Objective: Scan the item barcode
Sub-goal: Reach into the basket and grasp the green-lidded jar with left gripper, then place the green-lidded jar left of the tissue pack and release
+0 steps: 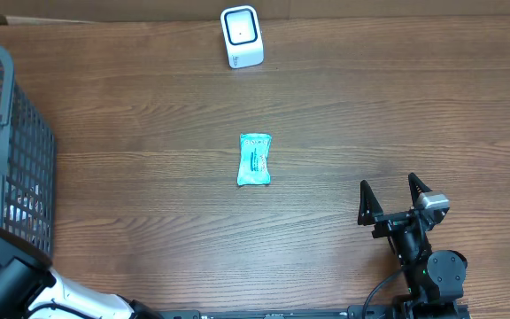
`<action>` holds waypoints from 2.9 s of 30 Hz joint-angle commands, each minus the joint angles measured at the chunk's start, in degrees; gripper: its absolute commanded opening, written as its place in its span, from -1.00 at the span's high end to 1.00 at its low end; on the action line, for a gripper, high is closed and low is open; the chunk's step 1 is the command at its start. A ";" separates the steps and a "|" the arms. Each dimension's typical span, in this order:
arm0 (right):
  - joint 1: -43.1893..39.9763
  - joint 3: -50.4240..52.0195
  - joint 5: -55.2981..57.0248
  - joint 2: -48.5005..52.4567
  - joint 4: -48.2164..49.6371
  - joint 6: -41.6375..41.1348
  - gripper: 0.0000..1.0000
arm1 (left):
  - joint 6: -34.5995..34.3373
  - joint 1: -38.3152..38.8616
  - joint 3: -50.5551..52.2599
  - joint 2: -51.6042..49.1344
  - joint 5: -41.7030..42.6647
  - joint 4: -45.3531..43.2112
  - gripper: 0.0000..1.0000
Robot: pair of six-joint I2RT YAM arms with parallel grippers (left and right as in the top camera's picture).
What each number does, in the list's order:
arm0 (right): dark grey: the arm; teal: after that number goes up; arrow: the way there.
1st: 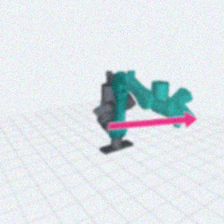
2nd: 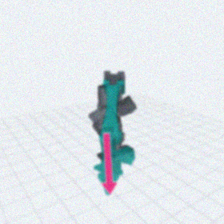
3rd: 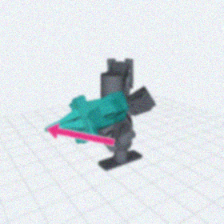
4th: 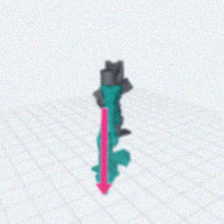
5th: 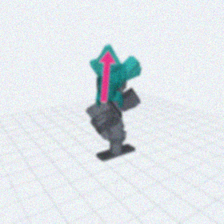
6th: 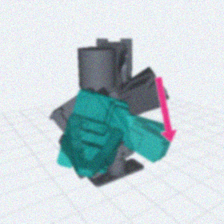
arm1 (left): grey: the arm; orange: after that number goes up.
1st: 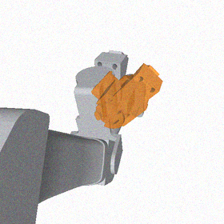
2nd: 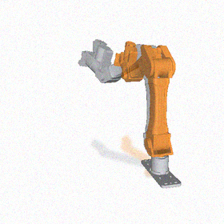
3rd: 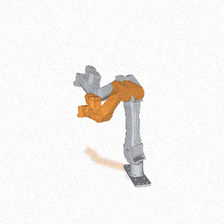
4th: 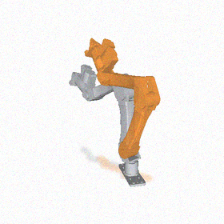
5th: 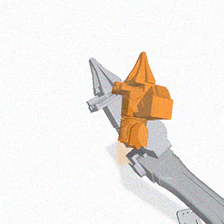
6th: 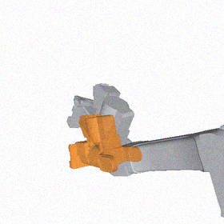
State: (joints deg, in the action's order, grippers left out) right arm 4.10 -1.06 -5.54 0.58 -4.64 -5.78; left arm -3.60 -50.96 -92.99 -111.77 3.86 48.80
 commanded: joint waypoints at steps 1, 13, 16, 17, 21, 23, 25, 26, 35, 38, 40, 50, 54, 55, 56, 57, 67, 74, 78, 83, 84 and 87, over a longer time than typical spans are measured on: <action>-0.33 0.59 0.37 -0.42 0.24 -0.17 -1.00 | 4.11 1.95 -0.02 -3.32 -0.46 -0.24 -0.99; -0.33 0.59 0.37 -0.42 0.24 -0.17 -1.00 | 6.40 4.72 0.00 -4.96 -4.50 -2.99 -0.92; -0.33 0.59 0.37 -0.42 0.24 -0.17 -1.00 | 6.40 4.72 0.00 -5.03 -4.50 -3.72 -0.79; -0.33 0.59 0.37 -0.42 0.24 -0.17 -1.00 | 6.40 4.70 0.00 -5.05 -4.48 -3.96 -0.78; -0.33 0.59 0.37 -0.42 0.24 -0.17 -1.00 | 6.32 4.81 0.00 -5.09 -4.35 -4.46 -0.56; -0.33 0.59 0.37 -0.42 0.24 -0.17 -1.00 | 6.16 4.92 0.00 -5.11 -4.24 -4.24 -0.46; -0.33 0.59 0.37 -0.42 0.24 -0.17 -1.00 | 6.14 4.92 0.00 -5.14 -4.24 -3.80 -0.36; -0.33 0.59 0.37 -0.42 0.24 -0.17 -1.00 | 6.14 4.92 0.07 -5.14 -4.26 -3.78 -0.33; -0.33 0.59 0.37 -0.42 0.24 -0.17 -1.00 | 5.95 4.92 0.26 -5.11 -4.26 -3.10 0.31; -0.33 0.59 0.37 -0.42 0.24 -0.17 -1.00 | 5.92 4.92 0.07 -4.66 -4.26 -2.45 0.46; -0.33 0.59 0.37 -0.42 0.24 -0.17 -1.00 | 5.66 4.92 -0.46 -4.17 -4.28 -1.84 0.46; -0.33 0.59 0.37 -0.42 0.24 -0.17 -1.00 | -2.58 4.92 -11.96 4.04 -3.89 5.51 0.45; -0.33 0.59 0.37 -0.42 0.24 -0.17 -1.00 | -6.97 4.92 -17.31 9.46 1.81 6.34 0.44; -0.33 0.59 0.37 -0.42 0.24 -0.17 -1.00 | -8.57 4.92 -18.40 10.91 3.52 6.29 0.44; -0.33 0.59 0.37 -0.42 0.24 -0.17 -1.00 | -10.34 4.92 -19.32 12.22 5.25 6.27 0.44; -0.33 0.59 0.37 -0.42 0.24 -0.17 -1.00 | -12.44 4.92 -20.31 13.68 7.52 6.27 0.45; -0.33 0.59 0.37 -0.42 0.24 -0.17 -1.00 | -21.27 13.92 -22.95 29.27 38.56 2.99 0.41; -0.33 0.59 0.37 -0.42 0.24 -0.17 -1.00 | -11.17 36.72 -22.77 29.75 29.38 17.25 0.41; -0.33 0.59 0.37 -0.42 0.24 -0.17 -1.00 | -8.81 51.56 -21.27 25.14 13.79 24.33 0.40; -0.33 0.59 0.37 -0.42 0.24 -0.17 -1.00 | -7.30 64.89 -18.64 16.72 1.29 25.31 0.42; -0.33 0.59 0.37 -0.42 0.24 -0.17 -1.00 | -7.30 66.66 -18.58 14.86 -0.33 25.38 0.42; -0.33 0.59 0.37 -0.42 0.24 -0.17 -1.00 | -8.48 71.23 -18.58 7.34 -5.42 25.33 0.43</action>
State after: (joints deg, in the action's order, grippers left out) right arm 4.10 -1.06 -5.56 0.58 -4.60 -5.78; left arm -12.67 17.08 -111.66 -99.77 7.16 74.22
